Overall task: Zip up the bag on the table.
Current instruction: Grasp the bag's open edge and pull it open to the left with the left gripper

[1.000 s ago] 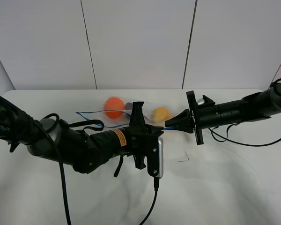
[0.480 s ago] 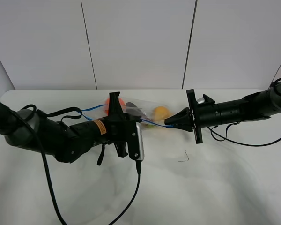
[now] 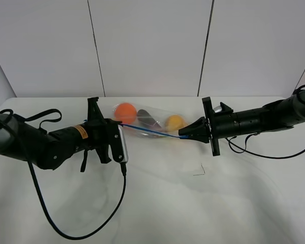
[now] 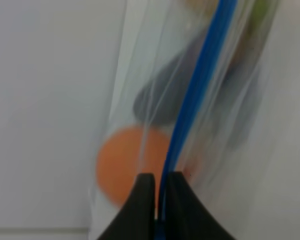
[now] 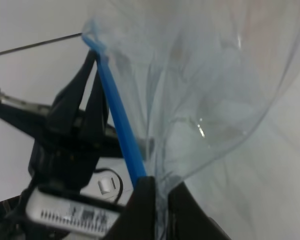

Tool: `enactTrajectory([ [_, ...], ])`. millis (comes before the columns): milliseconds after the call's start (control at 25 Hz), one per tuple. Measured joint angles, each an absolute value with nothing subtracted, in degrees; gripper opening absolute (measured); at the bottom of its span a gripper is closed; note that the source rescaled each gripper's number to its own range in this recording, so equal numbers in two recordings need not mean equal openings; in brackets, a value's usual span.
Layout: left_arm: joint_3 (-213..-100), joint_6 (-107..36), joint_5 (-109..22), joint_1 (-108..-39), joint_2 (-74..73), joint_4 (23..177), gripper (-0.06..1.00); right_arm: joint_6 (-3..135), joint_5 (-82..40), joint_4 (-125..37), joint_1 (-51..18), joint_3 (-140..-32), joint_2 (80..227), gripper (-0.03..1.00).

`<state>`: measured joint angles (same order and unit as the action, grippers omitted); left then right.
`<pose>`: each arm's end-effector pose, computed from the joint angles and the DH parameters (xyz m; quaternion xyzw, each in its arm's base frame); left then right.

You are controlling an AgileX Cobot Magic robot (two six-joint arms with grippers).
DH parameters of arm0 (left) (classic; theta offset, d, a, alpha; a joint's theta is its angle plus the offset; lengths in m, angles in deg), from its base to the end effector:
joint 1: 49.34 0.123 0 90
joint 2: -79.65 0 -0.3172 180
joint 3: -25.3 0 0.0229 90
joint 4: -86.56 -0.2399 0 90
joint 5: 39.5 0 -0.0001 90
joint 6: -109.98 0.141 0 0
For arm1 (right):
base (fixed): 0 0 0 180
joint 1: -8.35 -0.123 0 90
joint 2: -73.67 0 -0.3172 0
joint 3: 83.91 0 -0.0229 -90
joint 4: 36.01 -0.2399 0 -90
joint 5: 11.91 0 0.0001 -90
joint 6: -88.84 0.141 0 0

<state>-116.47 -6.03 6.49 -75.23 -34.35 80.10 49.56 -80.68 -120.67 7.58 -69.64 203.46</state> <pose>0.3511 -0.1831 0.1713 0.6035 0.5260 0.1871 0.5693 0.3806 0.1360 0.1375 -0.1436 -0.8071 -0.5723 0.0214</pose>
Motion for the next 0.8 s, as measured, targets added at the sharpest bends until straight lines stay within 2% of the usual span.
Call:
enactTrajectory([
  [440, -116.41, -5.52, 6.49, -67.15, -34.35, 79.02, 0.00, 49.56, -80.68, -120.92, 7.39, -69.64, 203.46, 0.00],
  [800, -116.41, -5.51, 6.44, -64.71, -34.35, 78.91, 0.00, 49.56, -80.72, -120.97, 7.39, -69.64, 203.46, 0.00],
])
